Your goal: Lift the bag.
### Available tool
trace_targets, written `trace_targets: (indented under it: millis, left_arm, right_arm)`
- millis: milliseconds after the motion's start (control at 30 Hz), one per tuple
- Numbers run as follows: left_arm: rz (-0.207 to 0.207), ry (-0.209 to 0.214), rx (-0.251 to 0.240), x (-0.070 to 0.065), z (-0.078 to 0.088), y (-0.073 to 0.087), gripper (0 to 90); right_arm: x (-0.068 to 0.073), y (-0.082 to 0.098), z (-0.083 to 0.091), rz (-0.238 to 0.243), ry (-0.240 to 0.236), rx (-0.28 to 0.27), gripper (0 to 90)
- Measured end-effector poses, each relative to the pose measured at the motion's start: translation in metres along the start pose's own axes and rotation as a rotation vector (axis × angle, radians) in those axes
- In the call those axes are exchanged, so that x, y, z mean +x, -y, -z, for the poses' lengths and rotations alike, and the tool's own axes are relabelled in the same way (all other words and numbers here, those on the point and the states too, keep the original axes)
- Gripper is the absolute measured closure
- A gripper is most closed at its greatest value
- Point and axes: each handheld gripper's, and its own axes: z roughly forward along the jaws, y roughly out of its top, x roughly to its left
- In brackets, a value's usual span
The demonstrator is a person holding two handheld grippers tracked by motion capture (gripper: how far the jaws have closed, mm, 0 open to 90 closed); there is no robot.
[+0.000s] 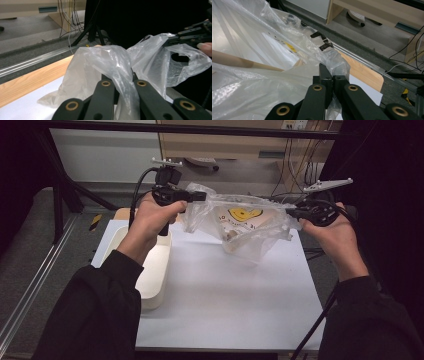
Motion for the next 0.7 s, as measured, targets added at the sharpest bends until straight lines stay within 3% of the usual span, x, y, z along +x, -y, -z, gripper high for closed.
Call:
trace_targets:
  millis: [233, 367, 533, 633, 700]
  left_arm:
    - [0.003, -0.027, 0.018, 0.01, -0.004, 0.0, 90.0]
    - [0.054, -0.005, 0.006, 0.019, -0.009, 0.002, 90.0]
    - [0.032, 0.008, 0.014, 0.013, -0.019, 0.001, 90.0]
    - [0.006, -0.017, 0.065, 0.016, -0.03, 0.01, 90.0]
    - [0.002, -0.027, 0.091, 0.021, -0.035, 0.017, 90.0]
  right_arm:
    - [0.001, -0.006, 0.005, 0.007, 0.002, -0.007, 90.0]
    - [0.003, -0.008, 0.001, 0.021, 0.005, 0.009, 90.0]
    - [-0.001, -0.01, 0.019, 0.017, 0.025, -0.005, 90.0]
    - [0.0, -0.01, 0.023, 0.032, 0.029, -0.002, 90.0]
    - [0.004, -0.009, 0.017, 0.032, 0.021, 0.009, 90.0]
